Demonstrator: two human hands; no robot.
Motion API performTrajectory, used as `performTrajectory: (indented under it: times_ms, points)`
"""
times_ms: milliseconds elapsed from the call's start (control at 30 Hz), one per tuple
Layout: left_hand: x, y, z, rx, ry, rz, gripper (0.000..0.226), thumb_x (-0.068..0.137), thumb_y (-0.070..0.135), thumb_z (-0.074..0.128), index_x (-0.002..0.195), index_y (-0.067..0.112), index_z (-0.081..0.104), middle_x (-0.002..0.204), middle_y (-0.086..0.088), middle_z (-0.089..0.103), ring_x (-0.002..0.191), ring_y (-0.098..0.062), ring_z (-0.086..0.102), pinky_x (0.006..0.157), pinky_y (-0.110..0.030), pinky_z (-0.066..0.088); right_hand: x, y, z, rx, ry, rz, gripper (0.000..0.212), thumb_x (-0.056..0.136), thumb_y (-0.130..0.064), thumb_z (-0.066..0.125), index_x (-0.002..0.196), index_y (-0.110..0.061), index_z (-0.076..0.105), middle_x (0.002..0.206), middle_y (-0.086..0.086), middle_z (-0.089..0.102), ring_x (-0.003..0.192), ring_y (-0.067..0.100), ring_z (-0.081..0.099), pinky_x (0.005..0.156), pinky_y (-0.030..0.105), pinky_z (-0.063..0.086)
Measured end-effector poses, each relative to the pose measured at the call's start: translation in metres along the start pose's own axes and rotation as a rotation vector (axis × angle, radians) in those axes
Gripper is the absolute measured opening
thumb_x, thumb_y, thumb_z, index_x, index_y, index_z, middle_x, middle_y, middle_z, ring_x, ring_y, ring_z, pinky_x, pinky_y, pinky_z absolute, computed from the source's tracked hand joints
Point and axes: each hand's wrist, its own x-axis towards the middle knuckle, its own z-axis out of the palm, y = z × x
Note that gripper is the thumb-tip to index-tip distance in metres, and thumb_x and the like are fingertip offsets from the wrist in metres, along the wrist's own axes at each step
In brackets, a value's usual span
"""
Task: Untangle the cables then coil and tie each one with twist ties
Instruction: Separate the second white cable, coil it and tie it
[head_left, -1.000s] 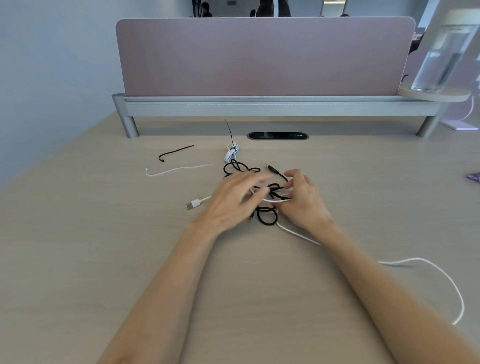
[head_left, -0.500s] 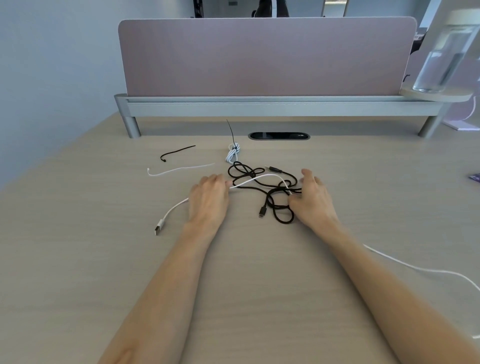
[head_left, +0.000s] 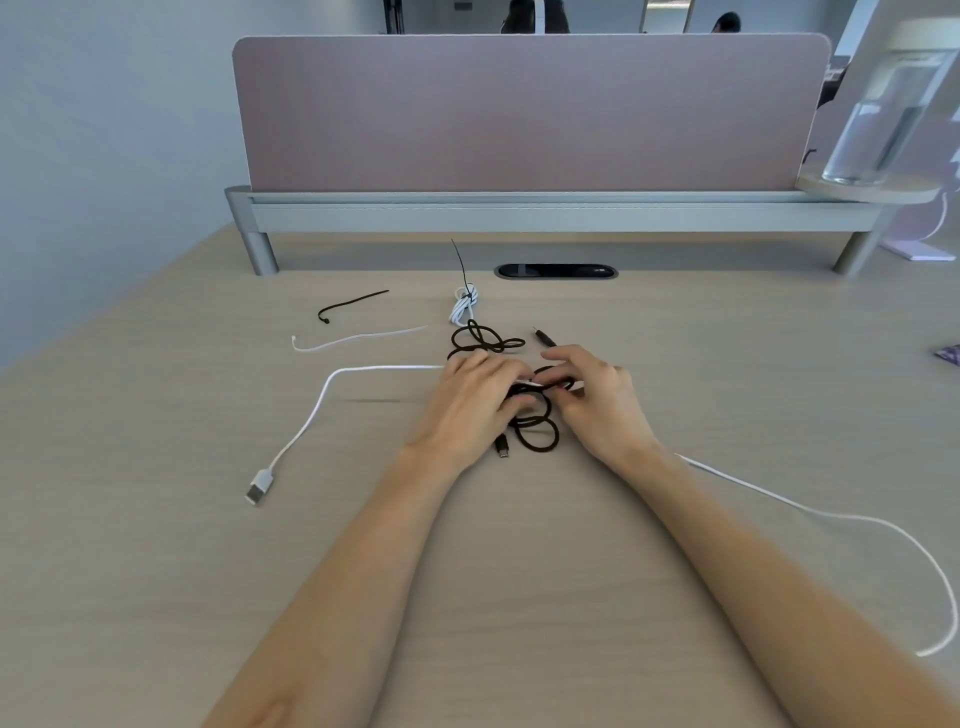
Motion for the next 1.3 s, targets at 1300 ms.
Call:
performTrajectory:
  times_ms: [1300]
  points:
    - [0.0,-0.023,0.004,0.05,-0.078,-0.127,0.021,0.096,0.021,0.051,0.111,0.024,0.065,0.111,0.005,0.062,0.111,-0.017,0.051,0.093,-0.032,0.032,0.014,0.026,0.001,-0.286,-0.126,-0.017,0.026,0.084,0.006,0.054,0.092,-0.01,0.072,0.09,0.01,0.064,0.093,0.029,0.054,0.075,0.023,0.031]
